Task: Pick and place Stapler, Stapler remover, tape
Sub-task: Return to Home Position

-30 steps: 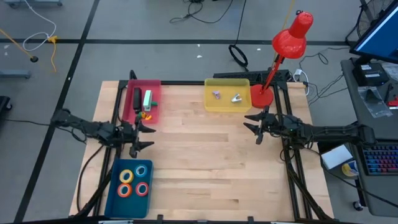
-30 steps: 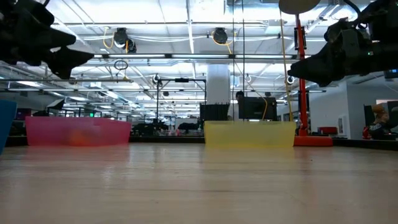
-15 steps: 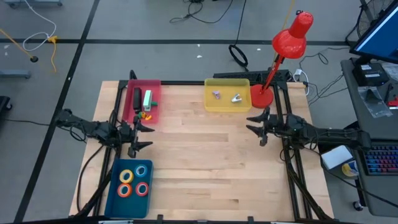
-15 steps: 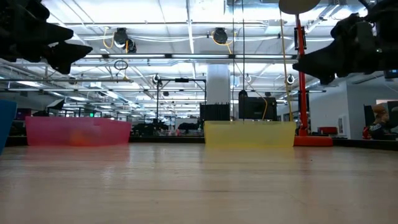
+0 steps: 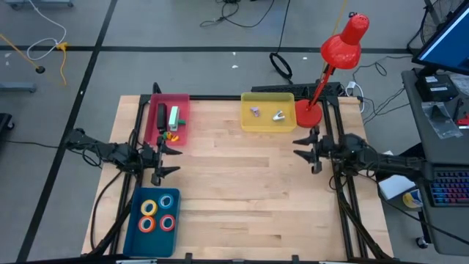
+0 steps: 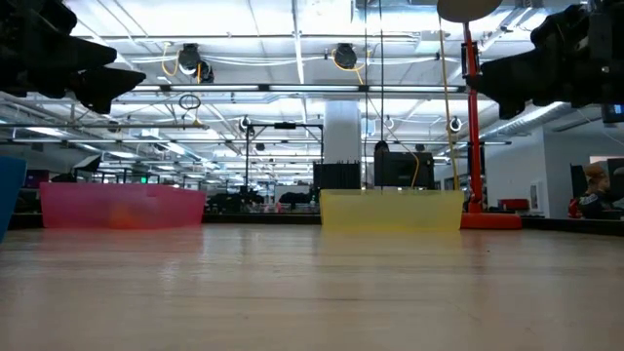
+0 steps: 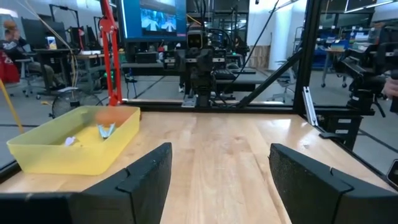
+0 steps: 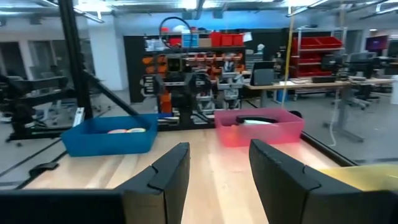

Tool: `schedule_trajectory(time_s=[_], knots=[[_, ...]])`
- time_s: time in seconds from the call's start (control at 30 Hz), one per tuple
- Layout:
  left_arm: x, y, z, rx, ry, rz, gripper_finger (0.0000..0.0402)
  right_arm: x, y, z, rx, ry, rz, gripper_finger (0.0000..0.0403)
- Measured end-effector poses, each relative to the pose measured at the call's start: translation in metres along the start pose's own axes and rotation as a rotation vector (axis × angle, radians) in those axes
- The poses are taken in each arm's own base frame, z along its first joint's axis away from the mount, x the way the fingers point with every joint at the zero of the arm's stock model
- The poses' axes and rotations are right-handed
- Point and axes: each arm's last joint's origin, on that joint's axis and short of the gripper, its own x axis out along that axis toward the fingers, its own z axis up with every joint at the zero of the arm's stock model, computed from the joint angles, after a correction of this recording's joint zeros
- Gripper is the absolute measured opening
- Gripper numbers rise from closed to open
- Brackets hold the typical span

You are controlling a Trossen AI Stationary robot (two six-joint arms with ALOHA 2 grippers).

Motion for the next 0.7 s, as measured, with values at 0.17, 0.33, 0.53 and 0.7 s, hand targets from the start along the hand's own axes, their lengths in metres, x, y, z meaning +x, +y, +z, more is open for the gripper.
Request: schedule_trajectory(time_s=[0.17,0.33,0.53,0.7], knots=[[0.000,0.000,0.000,0.024,0.000,0.000,0.0269,-0.006,-0.002,0.001,0.015,-0.013,-0.002,0.0160],[0.000,0.000,0.000,0.026,0.000,0.001,0.0269,-0.010,-0.002,-0.002,0.058,0.024,0.054,0.0158],[0.000,0.000,0.000,0.021,0.000,0.001,0.0269,-0.011,-0.006,-0.010,0.063,0.098,-0.033,0.0162],[0.000,0.000,0.000,0.018,0.000,0.001,0.0269,-0.011,-0.007,-0.010,0.039,0.097,-0.039,0.0158]])
